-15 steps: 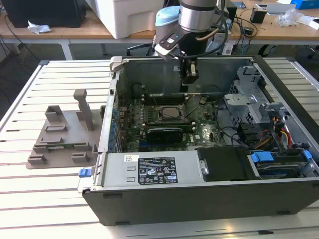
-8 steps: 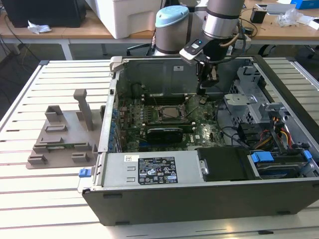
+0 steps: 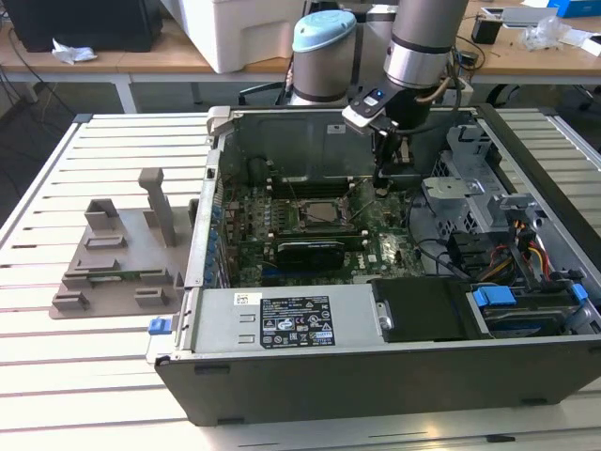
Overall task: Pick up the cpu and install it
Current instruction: 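Close the cpu cover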
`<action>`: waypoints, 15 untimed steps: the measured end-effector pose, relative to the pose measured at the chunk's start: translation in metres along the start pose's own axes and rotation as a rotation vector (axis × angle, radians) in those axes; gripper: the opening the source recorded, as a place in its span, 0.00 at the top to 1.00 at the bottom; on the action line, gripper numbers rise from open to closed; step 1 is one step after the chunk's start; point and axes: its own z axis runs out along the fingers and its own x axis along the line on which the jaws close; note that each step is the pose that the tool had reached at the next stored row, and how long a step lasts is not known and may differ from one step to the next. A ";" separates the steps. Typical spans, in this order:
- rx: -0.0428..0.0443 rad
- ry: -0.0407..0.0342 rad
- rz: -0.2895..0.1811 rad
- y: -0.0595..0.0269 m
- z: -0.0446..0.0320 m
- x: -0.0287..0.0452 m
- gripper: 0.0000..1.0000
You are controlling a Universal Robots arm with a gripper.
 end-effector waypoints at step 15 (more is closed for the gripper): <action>-0.0003 0.0043 0.000 -0.0480 0.0068 0.0033 0.89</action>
